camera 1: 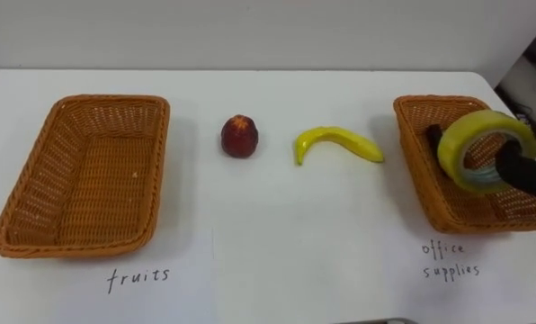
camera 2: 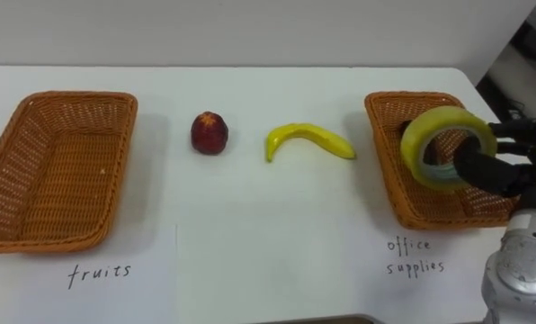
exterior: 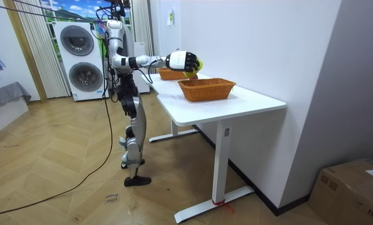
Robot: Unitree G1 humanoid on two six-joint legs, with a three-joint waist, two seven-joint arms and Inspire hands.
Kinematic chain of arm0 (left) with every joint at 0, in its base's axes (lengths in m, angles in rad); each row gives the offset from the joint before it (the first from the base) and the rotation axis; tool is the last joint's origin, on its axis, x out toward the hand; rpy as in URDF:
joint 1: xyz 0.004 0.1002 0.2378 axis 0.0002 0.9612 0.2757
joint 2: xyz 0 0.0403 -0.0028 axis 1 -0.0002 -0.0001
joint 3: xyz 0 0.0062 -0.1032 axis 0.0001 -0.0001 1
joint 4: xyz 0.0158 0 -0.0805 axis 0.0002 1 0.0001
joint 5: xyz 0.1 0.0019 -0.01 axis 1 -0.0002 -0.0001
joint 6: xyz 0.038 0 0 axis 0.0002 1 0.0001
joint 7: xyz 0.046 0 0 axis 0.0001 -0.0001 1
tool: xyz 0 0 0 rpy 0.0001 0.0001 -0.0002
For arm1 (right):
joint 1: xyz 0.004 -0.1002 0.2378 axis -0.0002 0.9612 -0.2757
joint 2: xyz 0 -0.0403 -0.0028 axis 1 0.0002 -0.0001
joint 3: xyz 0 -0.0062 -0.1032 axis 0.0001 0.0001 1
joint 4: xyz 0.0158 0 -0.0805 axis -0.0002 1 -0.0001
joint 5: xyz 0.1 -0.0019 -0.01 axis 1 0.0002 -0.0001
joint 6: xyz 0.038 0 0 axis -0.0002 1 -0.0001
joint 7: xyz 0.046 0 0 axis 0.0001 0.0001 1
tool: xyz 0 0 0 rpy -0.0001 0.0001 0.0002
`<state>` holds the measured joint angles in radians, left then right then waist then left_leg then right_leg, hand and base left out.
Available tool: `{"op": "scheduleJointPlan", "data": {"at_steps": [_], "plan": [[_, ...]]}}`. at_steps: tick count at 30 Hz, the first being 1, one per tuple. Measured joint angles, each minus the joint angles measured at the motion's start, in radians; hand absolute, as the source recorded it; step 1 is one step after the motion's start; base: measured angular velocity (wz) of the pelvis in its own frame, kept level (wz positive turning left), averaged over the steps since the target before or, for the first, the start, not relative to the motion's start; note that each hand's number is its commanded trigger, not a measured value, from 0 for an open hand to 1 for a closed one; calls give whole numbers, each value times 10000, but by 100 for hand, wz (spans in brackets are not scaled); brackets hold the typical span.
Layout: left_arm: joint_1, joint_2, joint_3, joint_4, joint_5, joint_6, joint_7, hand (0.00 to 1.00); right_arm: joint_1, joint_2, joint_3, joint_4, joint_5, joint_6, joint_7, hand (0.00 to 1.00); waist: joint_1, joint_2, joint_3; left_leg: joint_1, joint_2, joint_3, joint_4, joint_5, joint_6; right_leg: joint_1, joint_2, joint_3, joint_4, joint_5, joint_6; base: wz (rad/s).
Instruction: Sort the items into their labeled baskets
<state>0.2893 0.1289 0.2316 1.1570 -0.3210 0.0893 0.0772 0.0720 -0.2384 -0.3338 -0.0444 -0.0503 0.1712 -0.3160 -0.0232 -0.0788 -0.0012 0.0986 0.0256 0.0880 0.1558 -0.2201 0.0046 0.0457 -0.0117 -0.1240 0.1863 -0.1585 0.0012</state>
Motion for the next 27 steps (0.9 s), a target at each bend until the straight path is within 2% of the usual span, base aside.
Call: {"op": "scheduleJointPlan", "data": {"at_steps": [16,27], "plan": [[43,34,6,-3,11,-3,-67,0,47,-1,-3,-19,-293,27,-2,0,9,-29,-30,8,4,100,-4,0,0,-35,10,106,14,0,0,-1],[75,35,7,-33,23,-5,-78,0,48,0,-6,-18,-294,19,-3,0,8,-2,7,154,4,100,-61,-2,1,81,13,106,8,-2,3,0]]}}
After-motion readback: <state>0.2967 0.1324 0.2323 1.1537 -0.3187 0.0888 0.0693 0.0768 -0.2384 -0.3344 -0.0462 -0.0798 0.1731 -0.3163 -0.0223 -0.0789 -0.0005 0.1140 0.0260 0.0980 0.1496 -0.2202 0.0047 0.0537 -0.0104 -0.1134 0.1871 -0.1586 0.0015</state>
